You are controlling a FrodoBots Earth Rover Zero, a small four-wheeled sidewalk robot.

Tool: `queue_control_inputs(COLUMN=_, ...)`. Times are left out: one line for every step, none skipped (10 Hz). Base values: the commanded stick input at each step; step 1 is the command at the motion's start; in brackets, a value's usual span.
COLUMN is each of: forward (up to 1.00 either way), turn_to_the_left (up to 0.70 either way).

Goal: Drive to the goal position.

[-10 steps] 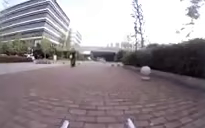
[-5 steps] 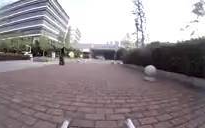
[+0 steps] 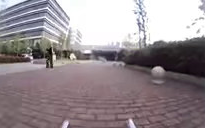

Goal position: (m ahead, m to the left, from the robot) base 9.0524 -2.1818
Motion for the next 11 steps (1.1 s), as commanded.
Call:
queue_control_inputs(forward=0.7, turn_to_the_left=-0.14)
queue_control_inputs(forward=0.7, turn_to_the_left=-0.14)
queue_control_inputs(forward=0.7, turn_to_the_left=-0.14)
queue_control_inputs(forward=0.7, turn_to_the_left=-0.09)
queue_control_inputs(forward=0.7, turn_to_the_left=-0.03)
queue_control_inputs(forward=0.7, turn_to_the_left=0.0)
queue_control_inputs(forward=0.7, turn_to_the_left=0.0)
queue_control_inputs(forward=0.7, turn_to_the_left=0.0)
queue_control_inputs(forward=0.7, turn_to_the_left=-0.14)
queue_control_inputs(forward=0.7, turn_to_the_left=-0.14)
queue_control_inputs(forward=0.7, turn_to_the_left=-0.14)
